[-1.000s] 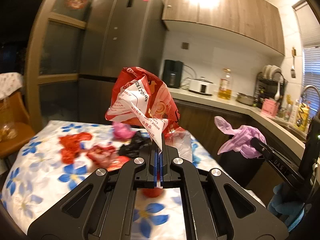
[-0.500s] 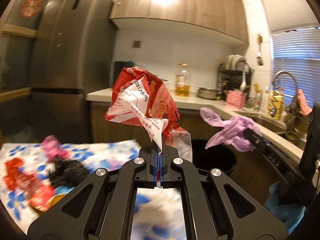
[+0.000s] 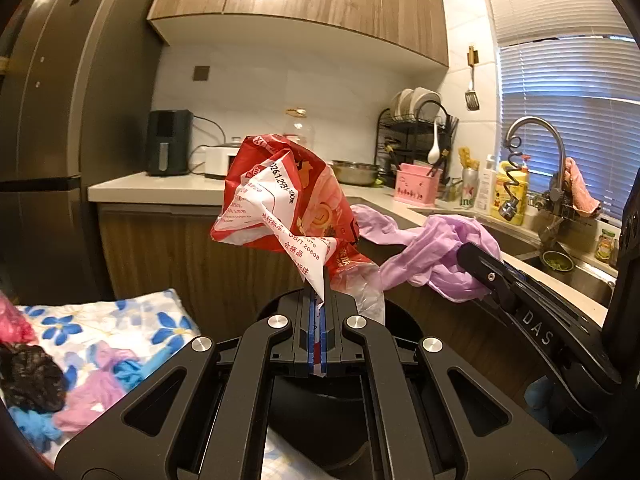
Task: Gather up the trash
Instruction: 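Carry the wrapper and glove to the black bin and release both, then return both tools to the table toward the red cups and wrappers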
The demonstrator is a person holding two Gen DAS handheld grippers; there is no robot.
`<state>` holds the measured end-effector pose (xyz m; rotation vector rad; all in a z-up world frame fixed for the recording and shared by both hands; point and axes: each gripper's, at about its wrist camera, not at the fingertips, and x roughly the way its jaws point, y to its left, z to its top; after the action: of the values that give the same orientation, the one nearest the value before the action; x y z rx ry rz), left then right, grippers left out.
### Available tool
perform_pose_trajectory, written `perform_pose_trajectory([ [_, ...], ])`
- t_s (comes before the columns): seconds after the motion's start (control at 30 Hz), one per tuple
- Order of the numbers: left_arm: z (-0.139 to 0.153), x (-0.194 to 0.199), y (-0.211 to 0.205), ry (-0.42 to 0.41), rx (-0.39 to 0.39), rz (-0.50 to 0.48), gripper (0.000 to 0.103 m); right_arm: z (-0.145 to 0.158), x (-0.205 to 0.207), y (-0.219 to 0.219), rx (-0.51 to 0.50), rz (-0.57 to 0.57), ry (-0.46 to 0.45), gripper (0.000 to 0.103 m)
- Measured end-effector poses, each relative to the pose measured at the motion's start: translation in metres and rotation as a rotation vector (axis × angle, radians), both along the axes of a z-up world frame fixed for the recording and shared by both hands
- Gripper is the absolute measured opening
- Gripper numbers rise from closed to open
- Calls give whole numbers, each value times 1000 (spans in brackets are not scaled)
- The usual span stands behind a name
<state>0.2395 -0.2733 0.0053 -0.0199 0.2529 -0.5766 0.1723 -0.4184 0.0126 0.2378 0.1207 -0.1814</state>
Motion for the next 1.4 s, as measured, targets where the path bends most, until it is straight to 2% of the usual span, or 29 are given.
perform_pose_trajectory([
  [0.43,-26,39,-32,65,26,-74,2,-15,29,-17,3,-3,58,6],
  [0.6,-30,44,-41,60,45,-100,2,-19,40,-17,-7,0,79,6],
  [0.7,-34,51,-44,79,45,-114,7,-20,45,-19,-9,3,90,7],
  [0.83,-38,56,-44,85,31,-127,36,-22,50,-22,-9,8,96,11],
  [0.9,-40,58,-42,92,17,-130,43,-24,52,-25,-3,8,102,16],
  [0.93,-41,59,-39,95,11,-123,48,-25,53,-26,3,13,105,25],
  [0.97,-41,59,-37,95,9,-112,52,-25,54,-26,4,13,106,28],
  [1.03,-42,58,-32,93,4,-95,58,-25,54,-26,-2,13,109,30],
  [1.1,-42,56,-23,89,-3,-62,65,-25,53,-26,-1,12,111,37],
  [1.17,-41,50,-12,81,-16,-24,77,-23,50,-25,0,9,105,43],
  [1.27,-40,39,6,71,-33,36,86,-20,39,-22,6,4,88,58],
  [1.3,-40,33,12,67,-33,50,87,-19,33,-20,5,6,81,61],
  [1.37,-41,21,25,58,-25,102,90,-18,26,-14,1,2,73,74],
  [1.4,-42,15,32,55,-25,113,90,-18,20,-10,0,3,69,75],
])
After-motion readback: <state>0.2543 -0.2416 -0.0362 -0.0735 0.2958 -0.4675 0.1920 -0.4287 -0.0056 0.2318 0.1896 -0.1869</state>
